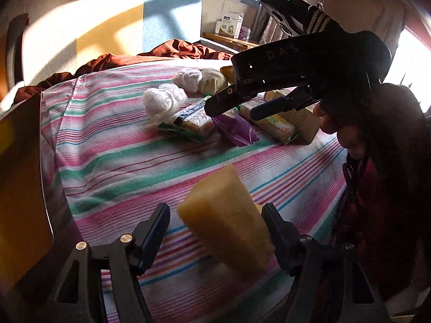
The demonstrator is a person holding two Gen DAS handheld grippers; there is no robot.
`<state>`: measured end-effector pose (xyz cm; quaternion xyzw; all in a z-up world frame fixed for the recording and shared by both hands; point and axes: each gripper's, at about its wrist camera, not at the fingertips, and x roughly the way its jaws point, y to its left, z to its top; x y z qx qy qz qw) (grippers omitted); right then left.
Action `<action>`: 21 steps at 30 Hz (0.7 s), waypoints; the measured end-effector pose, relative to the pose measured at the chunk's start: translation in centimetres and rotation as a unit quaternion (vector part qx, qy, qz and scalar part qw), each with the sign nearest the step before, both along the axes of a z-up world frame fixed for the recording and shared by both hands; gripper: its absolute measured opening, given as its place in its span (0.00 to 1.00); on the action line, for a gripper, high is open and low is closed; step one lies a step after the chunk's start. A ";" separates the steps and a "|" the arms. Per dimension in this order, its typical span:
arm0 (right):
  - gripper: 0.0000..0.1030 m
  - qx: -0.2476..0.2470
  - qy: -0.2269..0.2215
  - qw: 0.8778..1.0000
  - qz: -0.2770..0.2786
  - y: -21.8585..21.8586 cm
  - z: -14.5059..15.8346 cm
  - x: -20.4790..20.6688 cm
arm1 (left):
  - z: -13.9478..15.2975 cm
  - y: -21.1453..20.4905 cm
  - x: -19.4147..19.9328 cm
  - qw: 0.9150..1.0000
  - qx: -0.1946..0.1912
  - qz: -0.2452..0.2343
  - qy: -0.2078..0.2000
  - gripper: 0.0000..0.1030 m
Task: Organize objects
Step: 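Grasp a second yellow sponge with the left gripper, then grasp a purple snack packet with the right gripper while the left gripper lifts the sponge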
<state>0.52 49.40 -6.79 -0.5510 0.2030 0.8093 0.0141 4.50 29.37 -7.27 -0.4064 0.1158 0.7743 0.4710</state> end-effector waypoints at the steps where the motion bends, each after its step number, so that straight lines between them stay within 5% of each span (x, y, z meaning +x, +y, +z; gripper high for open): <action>1: 0.85 0.005 -0.008 1.000 0.002 -0.1 -0.3 -0.1 | -0.1 -0.1 0.0 1.000 0.000 0.001 -0.001 0.73; 5: 0.83 0.019 -0.035 0.999 0.012 -0.5 -1.3 -0.4 | -0.4 -0.2 0.2 1.000 0.000 -0.003 0.005 0.77; 7: 0.76 0.029 -0.043 0.999 0.013 -0.6 -1.5 -0.4 | -0.5 -0.3 0.2 1.000 0.001 -0.004 0.006 0.78; 9: 0.57 0.036 -0.040 0.999 0.012 -0.6 -1.4 -0.3 | -0.6 -0.4 0.1 1.000 0.003 -0.004 0.001 0.79; 11: 0.53 0.039 -0.039 0.998 0.013 -0.6 -1.3 -0.3 | -0.7 -0.6 -0.1 1.000 0.006 -0.003 -0.005 0.79; 21: 0.53 0.049 -0.045 0.998 0.019 -0.7 -1.4 -0.1 | -0.4 -1.0 0.1 1.000 0.005 -0.001 -0.016 0.79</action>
